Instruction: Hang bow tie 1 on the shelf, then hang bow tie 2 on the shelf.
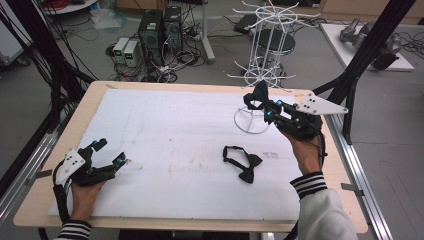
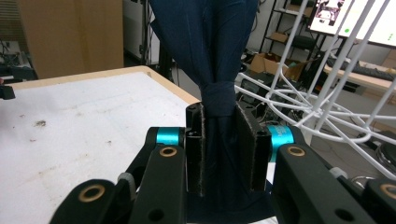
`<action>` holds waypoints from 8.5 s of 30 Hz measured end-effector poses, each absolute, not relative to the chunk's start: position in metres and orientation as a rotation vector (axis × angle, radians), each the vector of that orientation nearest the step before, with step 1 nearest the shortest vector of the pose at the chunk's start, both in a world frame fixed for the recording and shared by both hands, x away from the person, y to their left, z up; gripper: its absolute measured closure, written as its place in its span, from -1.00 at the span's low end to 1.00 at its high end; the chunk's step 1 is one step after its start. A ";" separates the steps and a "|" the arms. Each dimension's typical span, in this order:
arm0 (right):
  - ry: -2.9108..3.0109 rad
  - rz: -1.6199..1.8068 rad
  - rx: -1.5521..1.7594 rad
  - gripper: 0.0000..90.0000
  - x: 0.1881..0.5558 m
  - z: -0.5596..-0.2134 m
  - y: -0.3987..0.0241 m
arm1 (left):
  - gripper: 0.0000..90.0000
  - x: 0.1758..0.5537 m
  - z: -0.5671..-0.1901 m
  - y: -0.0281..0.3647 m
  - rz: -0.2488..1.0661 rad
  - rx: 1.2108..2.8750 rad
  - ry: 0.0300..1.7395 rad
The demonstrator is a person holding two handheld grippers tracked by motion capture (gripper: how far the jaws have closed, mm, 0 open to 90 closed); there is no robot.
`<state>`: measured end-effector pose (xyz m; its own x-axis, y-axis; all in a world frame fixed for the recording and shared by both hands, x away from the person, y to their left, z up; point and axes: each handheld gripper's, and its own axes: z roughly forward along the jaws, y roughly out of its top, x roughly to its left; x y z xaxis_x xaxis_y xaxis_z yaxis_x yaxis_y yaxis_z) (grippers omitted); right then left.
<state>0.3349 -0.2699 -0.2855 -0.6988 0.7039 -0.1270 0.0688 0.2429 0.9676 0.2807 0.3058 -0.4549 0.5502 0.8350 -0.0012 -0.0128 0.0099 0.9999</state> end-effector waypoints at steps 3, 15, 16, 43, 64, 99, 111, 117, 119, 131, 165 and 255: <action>1.964 1.489 0.704 0.67 0.335 -0.286 -0.273 | -0.67 0.281 -0.455 0.306 0.774 1.415 0.764; 1.965 1.479 0.739 0.67 0.339 -0.288 -0.283 | -0.67 0.281 -0.455 0.306 0.774 1.415 0.764; 1.965 1.479 0.739 0.67 0.339 -0.288 -0.283 | -0.67 0.281 -0.455 0.306 0.774 1.415 0.764; 1.914 1.542 0.878 0.66 0.360 -0.299 -0.297 | -0.67 0.281 -0.455 0.306 0.775 1.416 0.764; 1.880 1.556 0.954 0.66 0.376 -0.308 -0.301 | -0.67 0.281 -0.455 0.306 0.773 1.416 0.764; 1.886 1.502 0.880 0.66 0.369 -0.288 -0.298 | -0.67 0.281 -0.455 0.306 0.772 1.416 0.764; 1.882 1.488 0.872 0.66 0.377 -0.277 -0.294 | -0.67 0.281 -0.455 0.306 0.772 1.416 0.764; 1.881 1.479 0.883 0.66 0.381 -0.276 -0.293 | -0.67 0.281 -0.455 0.306 0.771 1.414 0.767; 1.880 1.475 0.884 0.66 0.383 -0.276 -0.292 | -0.67 0.281 -0.455 0.306 0.769 1.414 0.767; 1.876 1.444 0.886 0.54 0.387 -0.274 -0.289 | -0.67 0.281 -0.455 0.306 0.770 1.418 0.763; 1.771 1.497 0.902 -0.96 0.343 -0.269 -0.288 | -0.67 0.281 -0.455 0.306 0.770 1.416 0.765; 2.088 1.357 0.795 -0.95 0.302 -0.347 -0.289 | -0.67 0.281 -0.455 0.306 0.771 1.420 0.769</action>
